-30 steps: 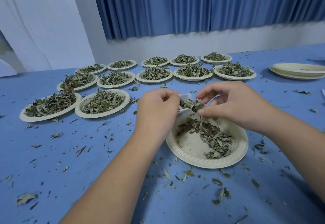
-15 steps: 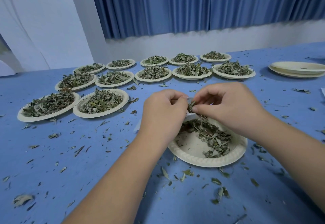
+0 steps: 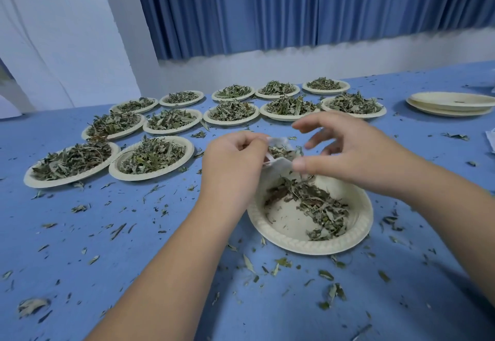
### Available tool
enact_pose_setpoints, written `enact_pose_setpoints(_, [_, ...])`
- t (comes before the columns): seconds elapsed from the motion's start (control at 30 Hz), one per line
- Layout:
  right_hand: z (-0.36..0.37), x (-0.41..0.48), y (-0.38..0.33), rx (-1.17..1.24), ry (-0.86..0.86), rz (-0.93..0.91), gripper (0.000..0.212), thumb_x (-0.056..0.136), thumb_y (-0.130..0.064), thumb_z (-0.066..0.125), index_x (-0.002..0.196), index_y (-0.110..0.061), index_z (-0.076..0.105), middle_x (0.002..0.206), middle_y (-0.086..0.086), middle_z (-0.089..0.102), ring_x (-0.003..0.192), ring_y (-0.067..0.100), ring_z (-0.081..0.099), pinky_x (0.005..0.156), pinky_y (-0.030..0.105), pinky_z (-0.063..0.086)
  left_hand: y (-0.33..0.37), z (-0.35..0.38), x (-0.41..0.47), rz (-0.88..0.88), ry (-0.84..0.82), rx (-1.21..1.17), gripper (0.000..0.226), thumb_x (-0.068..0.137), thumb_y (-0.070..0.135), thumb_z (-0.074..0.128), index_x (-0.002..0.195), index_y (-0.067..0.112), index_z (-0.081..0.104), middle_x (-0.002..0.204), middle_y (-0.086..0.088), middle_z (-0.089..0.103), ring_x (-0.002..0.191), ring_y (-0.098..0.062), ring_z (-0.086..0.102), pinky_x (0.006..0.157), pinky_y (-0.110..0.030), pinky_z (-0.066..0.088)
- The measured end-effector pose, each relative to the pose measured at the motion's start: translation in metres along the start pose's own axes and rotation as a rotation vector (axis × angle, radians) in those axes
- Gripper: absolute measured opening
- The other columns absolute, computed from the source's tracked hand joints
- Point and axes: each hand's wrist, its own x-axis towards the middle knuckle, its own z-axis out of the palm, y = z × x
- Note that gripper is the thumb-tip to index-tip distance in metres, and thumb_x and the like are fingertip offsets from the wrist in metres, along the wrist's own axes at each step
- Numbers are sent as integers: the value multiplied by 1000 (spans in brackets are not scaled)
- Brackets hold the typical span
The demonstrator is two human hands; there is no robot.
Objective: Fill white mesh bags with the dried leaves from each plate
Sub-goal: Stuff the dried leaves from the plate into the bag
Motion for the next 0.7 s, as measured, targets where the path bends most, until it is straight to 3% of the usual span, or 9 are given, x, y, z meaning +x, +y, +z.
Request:
enact_pose_setpoints(0.1, [12, 0, 2, 47, -86, 59, 54, 63, -42, 82, 110, -44, 56, 108, -19, 59, 80, 0, 66, 78, 28, 54, 0, -2, 1, -15, 2, -46, 22, 91, 17, 60, 77, 23, 75, 38, 15, 43, 35, -4, 34, 45, -23, 28])
enact_pose_setpoints(0.27, [17, 3, 3, 242, 69, 45, 24, 72, -11, 80, 87, -26, 68, 83, -3, 69, 69, 18, 66, 75, 35, 57, 0, -1, 1, -17, 5, -56, 21, 90, 17, 61, 76, 24, 75, 39, 14, 41, 38, -8, 31, 47, -23, 29])
enact_pose_setpoints(0.37, [13, 3, 2, 267, 77, 38, 17, 73, -7, 79, 83, -17, 71, 72, -1, 69, 60, 8, 61, 66, 26, 56, 0, -1, 0, -7, 9, -46, 23, 89, 17, 61, 72, 25, 75, 42, 11, 43, 41, -10, 33, 48, -24, 32])
enact_pose_setpoints(0.53, [12, 1, 0, 171, 73, 9, 9, 74, -17, 79, 77, -22, 73, 73, -4, 70, 66, 5, 63, 70, 23, 54, 1, -1, 0, 12, -10, -27, 35, 89, 18, 61, 68, 42, 74, 45, 11, 48, 43, -11, 34, 49, -27, 31])
enact_pose_setpoints(0.7, [7, 1, 0, 321, -9, 52, 18, 74, -1, 77, 84, -14, 70, 77, 3, 71, 74, 22, 68, 75, 33, 57, 1, -1, 0, -2, 7, -48, 22, 89, 18, 62, 74, 25, 76, 46, 9, 49, 45, -13, 37, 58, -35, 40])
